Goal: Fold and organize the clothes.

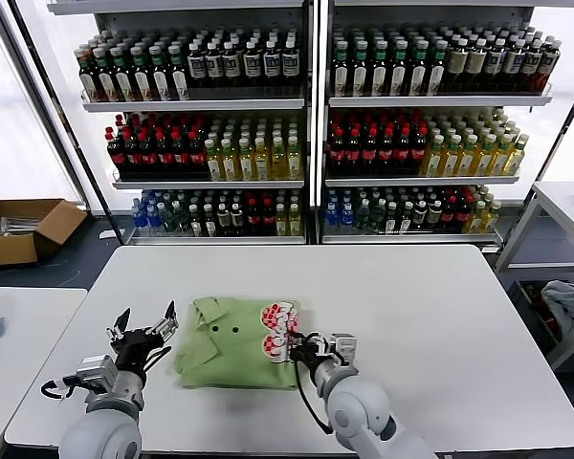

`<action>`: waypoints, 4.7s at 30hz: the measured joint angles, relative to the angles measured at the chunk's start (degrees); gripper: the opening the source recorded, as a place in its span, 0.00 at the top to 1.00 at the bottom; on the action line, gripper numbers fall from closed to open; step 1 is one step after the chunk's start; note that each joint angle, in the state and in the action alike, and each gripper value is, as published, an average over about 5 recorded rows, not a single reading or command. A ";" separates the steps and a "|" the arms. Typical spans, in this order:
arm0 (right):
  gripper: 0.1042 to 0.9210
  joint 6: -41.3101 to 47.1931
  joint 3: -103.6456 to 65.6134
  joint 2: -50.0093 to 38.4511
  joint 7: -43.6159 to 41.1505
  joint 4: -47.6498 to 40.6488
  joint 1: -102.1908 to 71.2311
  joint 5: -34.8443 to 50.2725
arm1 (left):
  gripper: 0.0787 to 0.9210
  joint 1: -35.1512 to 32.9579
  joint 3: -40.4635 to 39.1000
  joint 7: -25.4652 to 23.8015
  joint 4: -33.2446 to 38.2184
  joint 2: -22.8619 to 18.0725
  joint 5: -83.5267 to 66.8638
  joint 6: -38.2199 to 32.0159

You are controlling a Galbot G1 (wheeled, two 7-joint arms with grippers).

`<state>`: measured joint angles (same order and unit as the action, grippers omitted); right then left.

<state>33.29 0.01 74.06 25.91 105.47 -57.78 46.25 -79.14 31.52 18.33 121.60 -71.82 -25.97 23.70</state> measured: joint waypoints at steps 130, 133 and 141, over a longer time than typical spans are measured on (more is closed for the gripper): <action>0.12 -11.23 -11.00 2.63 -3.41 0.54 -10.00 -7.07 | 0.12 -3.96 -3.31 -0.71 0.96 -3.79 2.10 0.71; 0.12 -11.26 -11.00 2.29 -3.80 0.91 -10.30 -7.32 | 0.12 -4.03 -3.27 -0.74 1.02 -3.77 2.08 0.70; 0.12 -10.78 -11.99 0.98 -4.97 6.04 -10.74 -8.36 | 0.12 -4.52 -3.32 -1.04 1.63 -4.23 2.07 0.52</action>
<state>22.51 -11.98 75.04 20.94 111.51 -68.52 37.89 -83.67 28.20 17.28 123.23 -76.06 -23.91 24.22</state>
